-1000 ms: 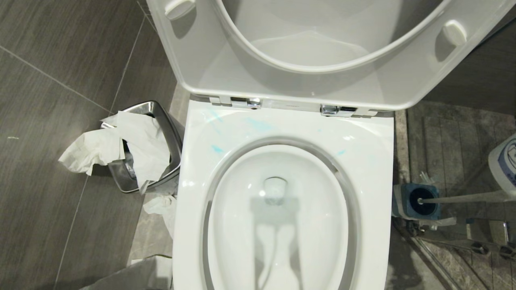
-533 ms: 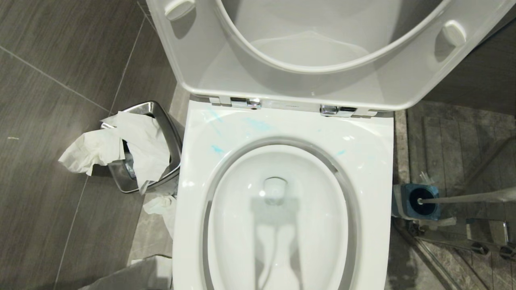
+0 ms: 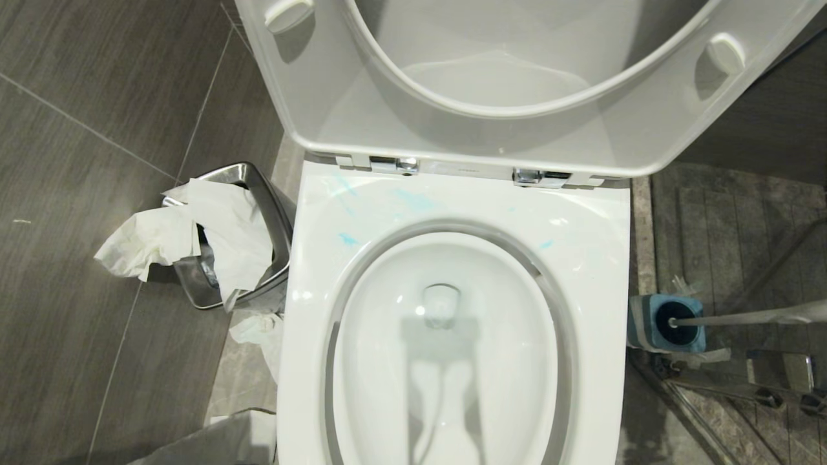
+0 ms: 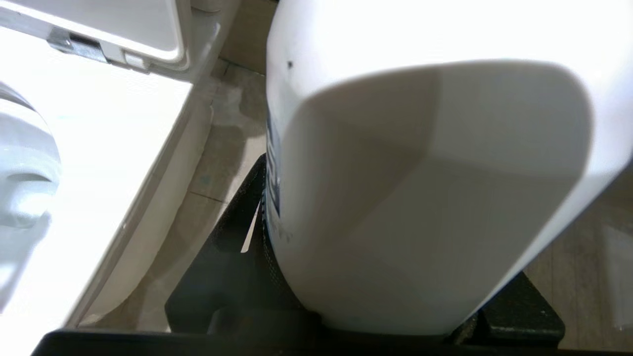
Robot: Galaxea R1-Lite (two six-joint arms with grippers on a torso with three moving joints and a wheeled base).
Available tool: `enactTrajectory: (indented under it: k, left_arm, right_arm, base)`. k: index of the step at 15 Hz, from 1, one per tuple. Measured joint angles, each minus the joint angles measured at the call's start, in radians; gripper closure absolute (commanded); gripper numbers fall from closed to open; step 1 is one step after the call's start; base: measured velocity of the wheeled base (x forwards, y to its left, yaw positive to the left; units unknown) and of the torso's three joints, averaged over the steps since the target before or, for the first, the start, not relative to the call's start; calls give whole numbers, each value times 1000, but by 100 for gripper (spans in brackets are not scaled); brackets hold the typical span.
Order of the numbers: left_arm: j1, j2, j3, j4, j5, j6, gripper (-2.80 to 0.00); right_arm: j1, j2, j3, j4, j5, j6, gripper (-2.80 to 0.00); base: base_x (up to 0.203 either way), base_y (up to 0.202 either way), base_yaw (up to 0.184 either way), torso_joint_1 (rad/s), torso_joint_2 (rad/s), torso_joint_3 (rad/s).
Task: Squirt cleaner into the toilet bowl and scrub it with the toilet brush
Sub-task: Pour in the cleaning agent
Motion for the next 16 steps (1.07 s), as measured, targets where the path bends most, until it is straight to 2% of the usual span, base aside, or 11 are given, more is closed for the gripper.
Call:
enactTrajectory:
  k: [3, 16]
  left_arm:
    - [0, 0, 0, 0, 0, 0, 0]
    - [0, 0, 0, 0, 0, 1, 0]
  right_arm:
    - [0, -10, -12, 32, -39, 9, 0]
    - [0, 57, -81, 29, -40, 44, 0]
  base:
    - [0, 0, 0, 0, 0, 0]
    - [0, 0, 0, 0, 0, 0]
